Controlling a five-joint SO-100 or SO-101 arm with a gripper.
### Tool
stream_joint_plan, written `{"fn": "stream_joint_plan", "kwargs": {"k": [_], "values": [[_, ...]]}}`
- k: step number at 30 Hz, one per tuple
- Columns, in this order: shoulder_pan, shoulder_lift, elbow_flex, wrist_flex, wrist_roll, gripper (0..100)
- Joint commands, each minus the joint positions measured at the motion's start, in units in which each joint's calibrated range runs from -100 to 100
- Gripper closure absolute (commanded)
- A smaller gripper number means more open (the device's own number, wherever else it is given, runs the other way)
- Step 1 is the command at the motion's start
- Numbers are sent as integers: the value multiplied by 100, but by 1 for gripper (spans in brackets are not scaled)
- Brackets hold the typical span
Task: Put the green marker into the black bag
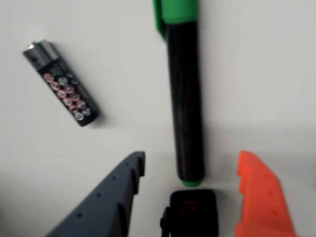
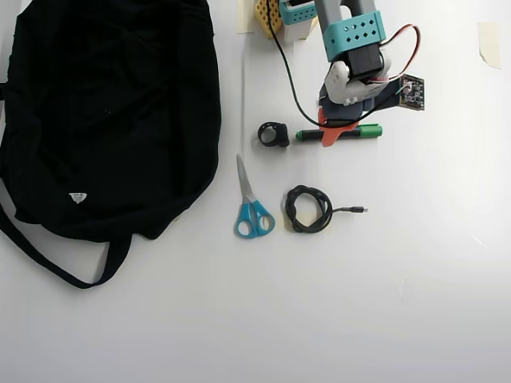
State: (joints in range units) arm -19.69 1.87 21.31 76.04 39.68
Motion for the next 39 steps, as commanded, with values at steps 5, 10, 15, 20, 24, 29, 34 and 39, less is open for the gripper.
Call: {"fn": "stream_joint_plan", "kwargs": {"k": [5,10,15,20,24,29,34,39], "values": [[-50,319,-91,-248,127,70],[-50,361,-28,-636,127,69],[-20,651,-19,-662,122,69],[-13,834,-37,-670,117,69],[2,842,-19,-688,117,69],[10,851,-10,-696,117,69],[17,851,44,-696,106,69],[-13,851,44,-696,75,69]]}}
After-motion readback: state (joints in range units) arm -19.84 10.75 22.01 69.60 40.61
